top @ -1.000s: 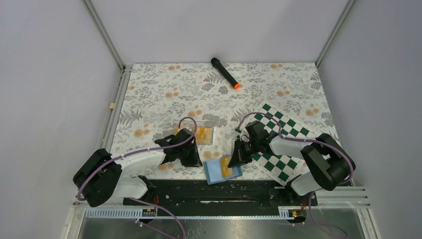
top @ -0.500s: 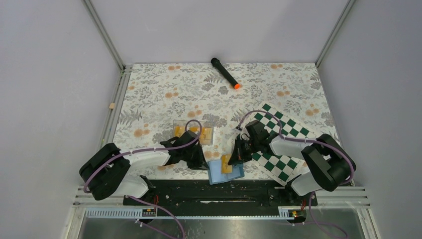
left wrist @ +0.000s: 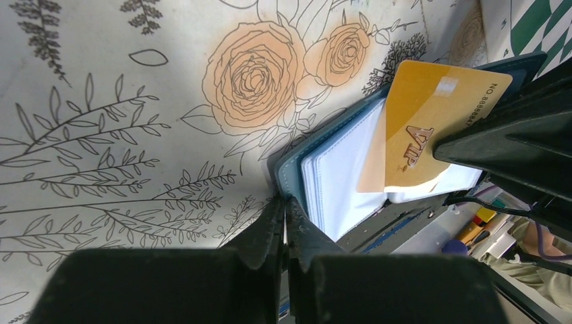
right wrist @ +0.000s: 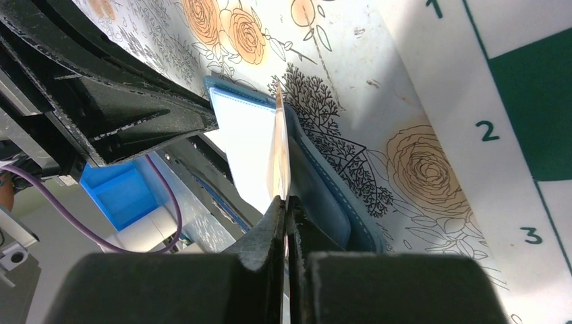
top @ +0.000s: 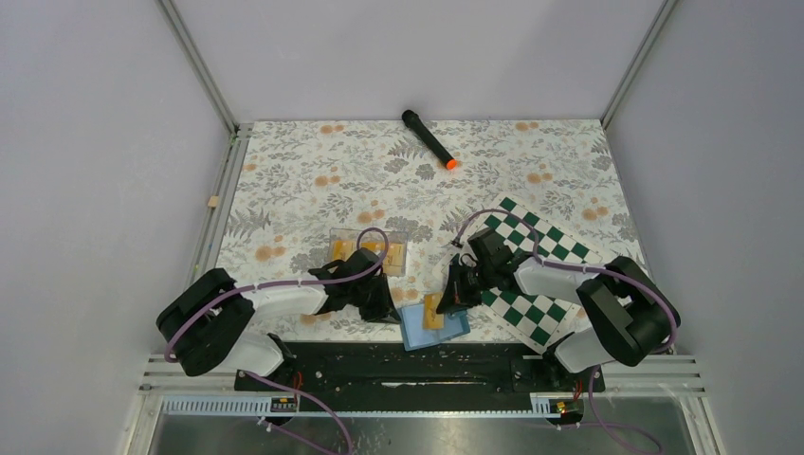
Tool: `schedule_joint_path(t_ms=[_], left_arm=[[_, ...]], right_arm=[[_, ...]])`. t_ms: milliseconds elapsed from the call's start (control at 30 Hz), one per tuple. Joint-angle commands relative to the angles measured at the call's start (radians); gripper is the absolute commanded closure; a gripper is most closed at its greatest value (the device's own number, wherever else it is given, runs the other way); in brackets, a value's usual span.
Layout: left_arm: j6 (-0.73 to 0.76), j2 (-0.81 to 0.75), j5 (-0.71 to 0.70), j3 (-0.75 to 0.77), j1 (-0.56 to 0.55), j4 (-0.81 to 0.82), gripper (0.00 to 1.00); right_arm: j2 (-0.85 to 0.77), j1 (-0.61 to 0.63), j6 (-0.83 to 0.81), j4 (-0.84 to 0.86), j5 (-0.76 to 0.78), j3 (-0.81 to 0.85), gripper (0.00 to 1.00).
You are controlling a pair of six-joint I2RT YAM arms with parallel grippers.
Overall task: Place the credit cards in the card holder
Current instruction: Insert the credit card into the card holder.
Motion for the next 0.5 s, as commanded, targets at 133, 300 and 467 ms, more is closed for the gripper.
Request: schedule_joint_path(t_ms=[133, 300, 467], left_arm=[[0.03, 0.063, -0.088, -0.024, -0.016, -0.057, 1.0], [0.043, 0.073, -0.097, -0.007, -0.016, -0.076, 1.0], [0.058, 0.098, -0.105, 0.012, -0.017, -0.087, 1.0]], right_arm=[[-0.026, 0.006, 0.041, 0.005, -0.029, -0.047, 1.0], [-0.056, 0.006, 0.038, -0.042, -0.032, -0.052, 1.0], [-0.093, 0.006, 0.03, -0.094, -0.021, -0.065, 1.0]])
